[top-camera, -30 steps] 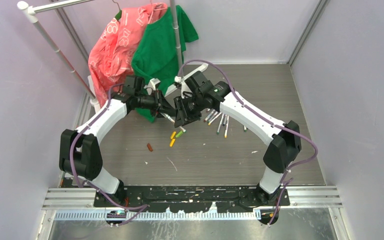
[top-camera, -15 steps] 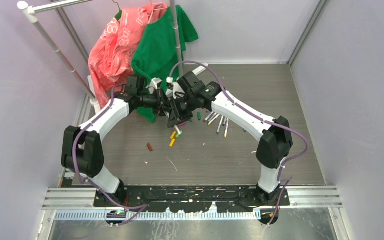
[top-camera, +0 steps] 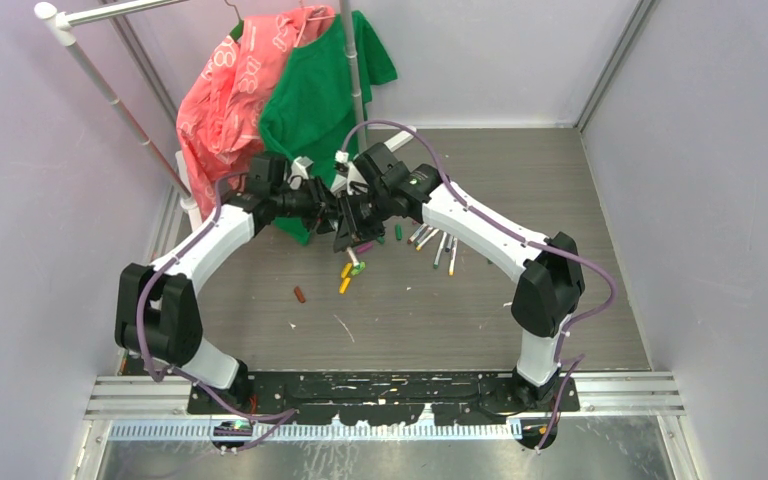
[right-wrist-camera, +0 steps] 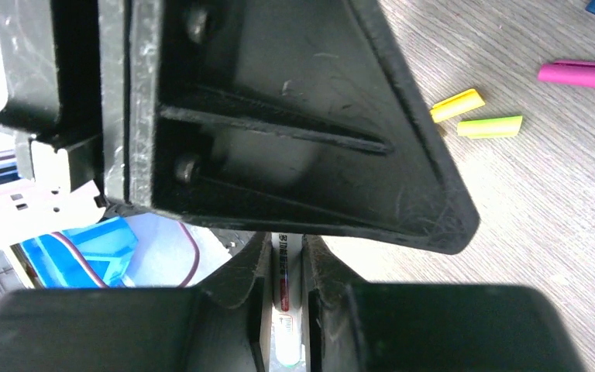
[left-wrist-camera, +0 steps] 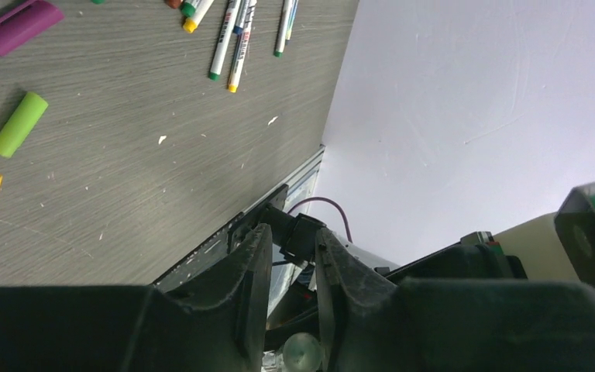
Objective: Open the pen caps
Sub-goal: Open the pen cap from the pen.
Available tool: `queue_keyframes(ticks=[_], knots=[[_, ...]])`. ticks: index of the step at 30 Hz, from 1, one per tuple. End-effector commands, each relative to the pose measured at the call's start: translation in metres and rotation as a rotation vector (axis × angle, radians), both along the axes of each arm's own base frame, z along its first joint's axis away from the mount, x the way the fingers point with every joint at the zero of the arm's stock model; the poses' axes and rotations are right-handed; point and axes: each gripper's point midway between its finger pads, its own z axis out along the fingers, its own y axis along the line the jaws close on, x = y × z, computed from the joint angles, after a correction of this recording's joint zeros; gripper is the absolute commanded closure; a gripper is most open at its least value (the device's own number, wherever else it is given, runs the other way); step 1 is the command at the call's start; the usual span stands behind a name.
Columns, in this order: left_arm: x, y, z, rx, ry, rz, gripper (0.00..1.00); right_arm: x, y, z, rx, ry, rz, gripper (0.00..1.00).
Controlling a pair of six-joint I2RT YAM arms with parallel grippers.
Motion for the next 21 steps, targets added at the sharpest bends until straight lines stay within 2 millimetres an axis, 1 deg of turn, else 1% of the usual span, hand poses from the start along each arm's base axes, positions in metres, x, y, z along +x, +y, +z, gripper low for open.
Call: queue_keyframes(ticks=[1,6,9,10,11,12,13,15,18,19,21], knots=[[0.001,0.002,0.02,-0.016,-0.085,0.039,0.7,0.009,0.012,0.018,0.062,-0.034,-0.025,0.99],[-0.004,0.004,0.017,-0.015,-0.083,0.046,0.7,0.012,0.018,0.024,0.089,-0.026,-0.031,0.99],[-0.003,0.005,0.016,-0.014,-0.081,0.053,0.72,0.012,0.022,0.024,0.098,-0.01,-0.029,0.99],[-0.002,0.004,0.016,-0.016,-0.084,0.054,0.77,0.012,0.023,0.023,0.101,-0.004,-0.029,0.99],[-0.001,0.004,0.017,-0.016,-0.087,0.055,0.85,0.012,0.024,0.024,0.106,-0.001,-0.029,0.99],[0.0,0.004,0.016,-0.014,-0.091,0.056,0.97,0.012,0.025,0.024,0.11,0.003,-0.033,0.99],[0.002,0.004,0.016,-0.009,-0.095,0.058,1.0,0.012,0.026,0.026,0.12,0.007,-0.036,0.99],[0.004,0.005,0.012,0.026,-0.109,0.073,1.0,0.012,0.029,0.03,0.138,0.016,-0.044,0.99],[0.009,0.016,-0.001,0.148,-0.121,0.125,1.0,0.014,0.03,0.04,0.158,0.023,-0.069,0.99],[0.011,0.02,-0.007,0.18,-0.113,0.142,1.0,0.014,0.027,0.043,0.153,0.017,-0.079,0.99],[0.02,0.026,-0.016,0.221,-0.103,0.185,1.0,0.02,0.01,0.038,0.074,-0.059,-0.112,0.99]])
